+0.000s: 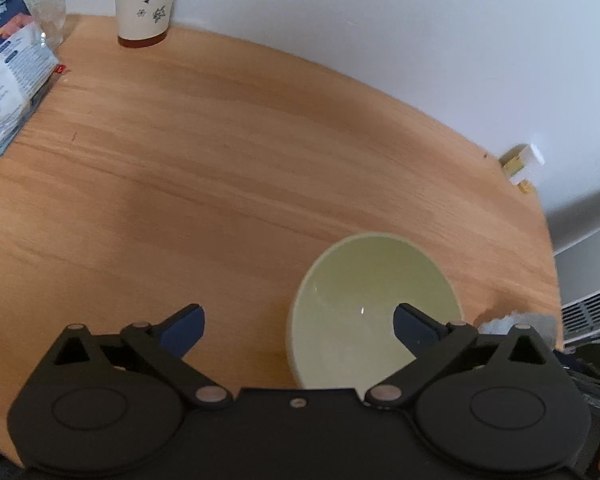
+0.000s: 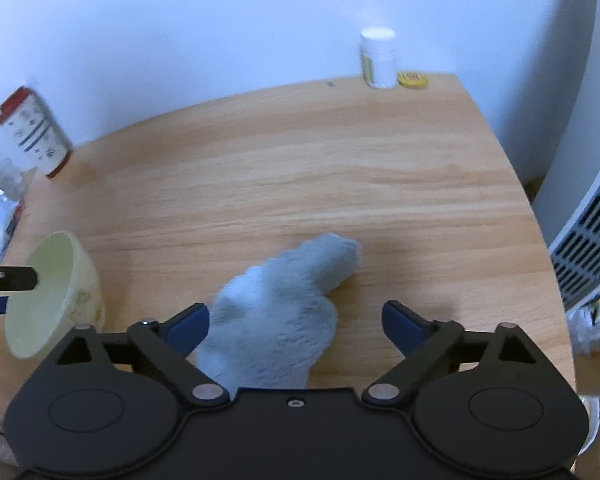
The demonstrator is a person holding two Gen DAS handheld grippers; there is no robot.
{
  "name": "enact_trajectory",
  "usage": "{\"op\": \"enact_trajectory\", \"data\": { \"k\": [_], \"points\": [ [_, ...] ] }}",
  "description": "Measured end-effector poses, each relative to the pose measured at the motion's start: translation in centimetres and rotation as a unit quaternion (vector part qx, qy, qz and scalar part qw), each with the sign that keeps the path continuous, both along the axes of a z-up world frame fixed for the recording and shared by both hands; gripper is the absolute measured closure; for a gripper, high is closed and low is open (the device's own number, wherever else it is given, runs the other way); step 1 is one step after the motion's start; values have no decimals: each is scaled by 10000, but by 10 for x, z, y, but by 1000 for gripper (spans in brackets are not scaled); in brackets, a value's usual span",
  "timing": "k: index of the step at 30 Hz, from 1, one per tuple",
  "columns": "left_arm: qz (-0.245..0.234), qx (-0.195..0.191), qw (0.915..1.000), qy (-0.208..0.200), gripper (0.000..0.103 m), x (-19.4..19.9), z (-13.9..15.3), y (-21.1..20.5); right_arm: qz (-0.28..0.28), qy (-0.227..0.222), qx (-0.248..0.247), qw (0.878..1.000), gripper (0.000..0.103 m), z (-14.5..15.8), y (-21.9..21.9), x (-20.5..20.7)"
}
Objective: Clean bowl
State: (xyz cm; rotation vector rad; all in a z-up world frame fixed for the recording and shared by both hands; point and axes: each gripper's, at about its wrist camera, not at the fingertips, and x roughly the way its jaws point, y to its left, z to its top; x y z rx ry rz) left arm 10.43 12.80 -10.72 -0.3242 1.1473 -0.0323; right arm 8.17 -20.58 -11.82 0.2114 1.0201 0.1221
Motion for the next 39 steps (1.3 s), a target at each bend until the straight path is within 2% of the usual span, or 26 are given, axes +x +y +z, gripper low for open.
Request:
{"op": "enact_trajectory", "data": {
  "k": [5,10,16,22,26,32,39],
  "points": [
    [-54,356,9992,-146,0,-17,22,-19,-152,-96,13,9998,0,25,3,-19],
    [-76,498,9986,-164,0,-31,40,-34,-354,88,-68,9993,0,50,2,-34],
    [-276,874,9957,-106,0,-60,70,-57,-141,191,-470,9986,0,70,-1,-55],
    [-323,1224,9919,-136,0,-81,95,-70,-76,148,-366,9992,0,96,-23,-73],
    [-322,1118,9930,-185,0,-92,113,-73,64,310,-170,9994,0,109,-32,-81],
    [-289,1309,9907,-231,0,-107,137,-81,201,122,-131,9996,0,137,-40,-99],
    [-210,1414,9895,-191,0,-120,148,-90,381,-83,-201,9990,0,154,-40,-112]
  ]
}}
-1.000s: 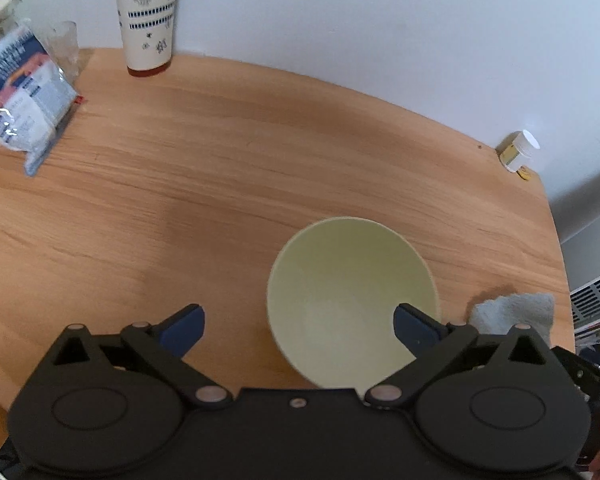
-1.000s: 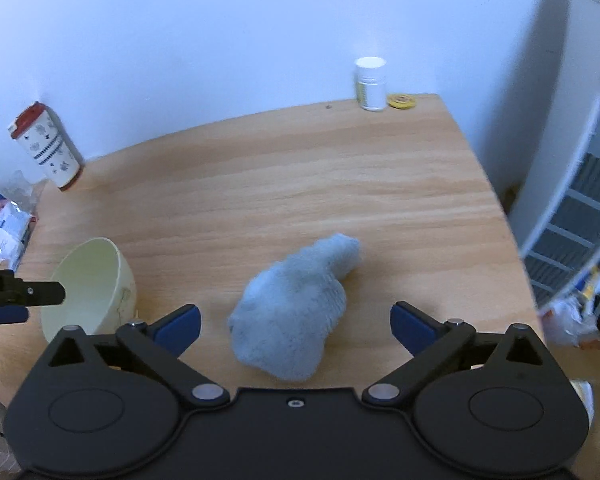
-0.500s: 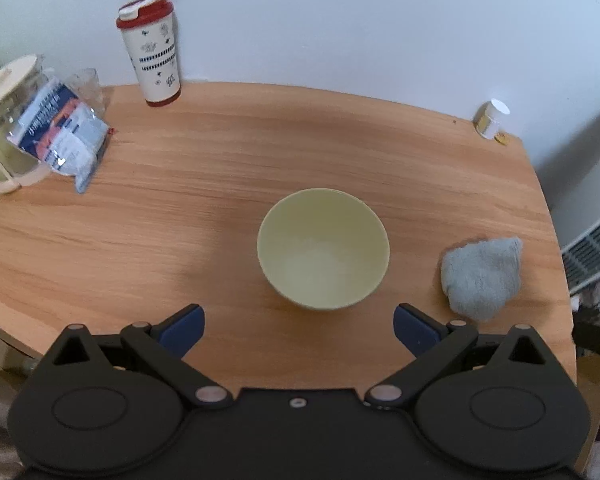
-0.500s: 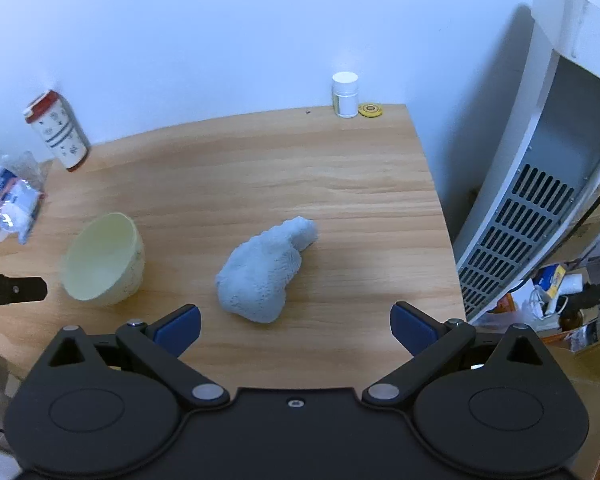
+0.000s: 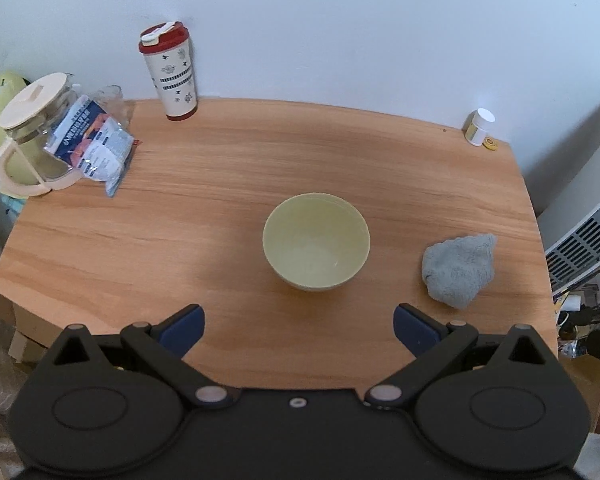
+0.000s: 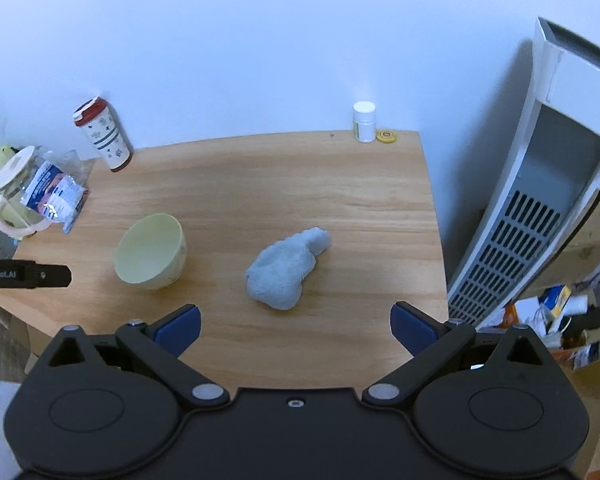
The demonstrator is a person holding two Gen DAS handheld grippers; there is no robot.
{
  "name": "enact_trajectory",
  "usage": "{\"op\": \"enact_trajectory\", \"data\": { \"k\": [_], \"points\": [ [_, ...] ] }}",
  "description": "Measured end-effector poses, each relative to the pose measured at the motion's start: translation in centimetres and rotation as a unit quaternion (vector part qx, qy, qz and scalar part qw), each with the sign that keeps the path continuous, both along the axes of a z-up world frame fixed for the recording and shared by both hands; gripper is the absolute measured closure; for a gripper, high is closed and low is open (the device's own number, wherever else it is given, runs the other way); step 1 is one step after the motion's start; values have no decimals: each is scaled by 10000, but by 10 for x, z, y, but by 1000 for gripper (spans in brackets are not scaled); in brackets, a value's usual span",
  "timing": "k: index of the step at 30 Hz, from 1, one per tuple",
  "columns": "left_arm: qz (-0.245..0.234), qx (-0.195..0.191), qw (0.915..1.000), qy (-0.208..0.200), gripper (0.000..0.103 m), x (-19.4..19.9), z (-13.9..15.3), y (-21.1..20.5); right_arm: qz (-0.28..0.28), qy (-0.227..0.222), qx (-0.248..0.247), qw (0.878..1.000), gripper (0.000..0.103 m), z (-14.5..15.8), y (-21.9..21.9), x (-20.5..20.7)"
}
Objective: Clean bowl
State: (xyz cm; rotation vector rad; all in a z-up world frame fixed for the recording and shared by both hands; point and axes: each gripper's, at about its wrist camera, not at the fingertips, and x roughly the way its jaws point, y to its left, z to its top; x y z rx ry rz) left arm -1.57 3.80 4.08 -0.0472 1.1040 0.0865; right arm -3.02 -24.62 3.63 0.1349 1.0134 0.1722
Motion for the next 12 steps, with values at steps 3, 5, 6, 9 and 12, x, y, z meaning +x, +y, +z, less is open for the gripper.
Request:
{"op": "enact_trajectory", "data": {
  "k": [3,5,6,9,12],
  "points": [
    [-98,76,9999,-42,0,-5,1,-8,-63,41,35,10000,0,-1,-4,-1],
    [-174,111,9998,-23,0,-8,-2,-14,-110,82,35,9999,0,-3,-6,-1],
    [-208,104,9997,-14,0,-9,-3,-15,-120,99,36,9999,0,-3,-7,-1],
    [-187,72,9998,-73,0,-13,-4,-16,-135,114,12,9998,0,-5,-5,-4],
    [-142,54,9999,-81,0,-14,-5,-15,-159,114,-8,9998,0,-6,-5,-6]
  ]
}}
